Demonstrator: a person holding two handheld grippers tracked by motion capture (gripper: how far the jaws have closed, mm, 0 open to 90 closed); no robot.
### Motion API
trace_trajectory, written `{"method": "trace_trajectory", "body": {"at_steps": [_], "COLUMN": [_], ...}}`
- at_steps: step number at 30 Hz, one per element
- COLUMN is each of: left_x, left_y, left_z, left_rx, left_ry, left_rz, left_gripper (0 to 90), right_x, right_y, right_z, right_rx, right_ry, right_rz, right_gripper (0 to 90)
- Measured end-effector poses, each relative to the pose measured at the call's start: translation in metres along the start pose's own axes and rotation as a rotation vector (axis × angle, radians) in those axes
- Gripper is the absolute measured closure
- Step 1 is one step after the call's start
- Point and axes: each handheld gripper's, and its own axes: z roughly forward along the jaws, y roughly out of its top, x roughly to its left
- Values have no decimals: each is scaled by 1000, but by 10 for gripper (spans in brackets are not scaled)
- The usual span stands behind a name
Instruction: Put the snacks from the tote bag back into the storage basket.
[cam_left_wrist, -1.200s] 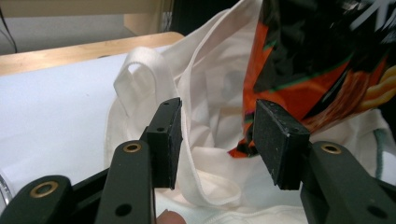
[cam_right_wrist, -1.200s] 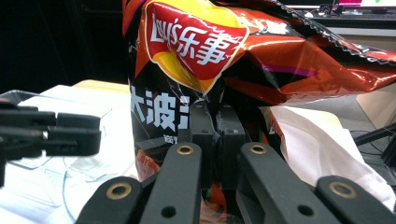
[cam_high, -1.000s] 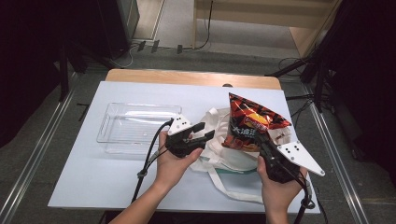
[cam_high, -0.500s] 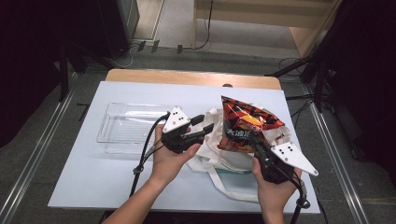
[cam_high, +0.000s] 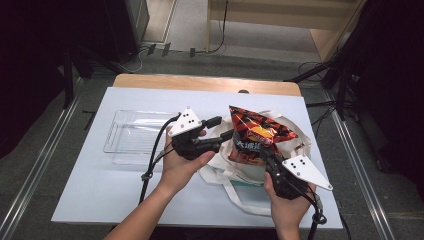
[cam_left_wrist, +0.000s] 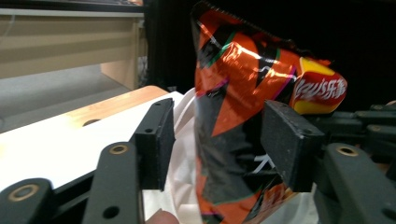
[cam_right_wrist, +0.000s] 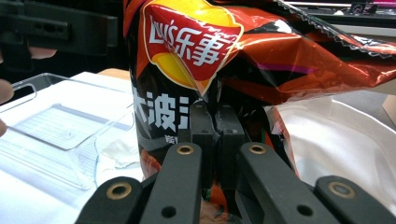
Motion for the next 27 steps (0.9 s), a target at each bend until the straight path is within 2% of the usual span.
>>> {"method": "trace_trajectory", "body": {"at_steps": [4, 8, 15, 20, 24, 27], "left_x": [1, 4, 4, 5, 1, -2], "left_y": [4, 9, 14, 14, 16, 16], "left_z": [1, 2, 5, 9, 13, 16], "left_rx": [-9, -7, -17, -21, -22, -22], "left_ry": [-4, -20, -48, -68, -88, -67], "left_rz": [-21, -41, -47, -66, -54, -47], "left_gripper": [337, 301, 304, 290, 297, 355], "right_x": [3, 7, 11, 11, 12, 12], "right_y": [-1, -2, -2, -3, -3, -3], "right_z": [1, 2, 2, 1, 2, 2], "right_rx": [5, 5, 8, 10, 13, 16], "right_ry": [12, 22, 40, 57, 70, 77], "right_rz": [-3, -19, -33, -40, -54, -55], "right_gripper": [897, 899, 900, 900, 900, 900]}}
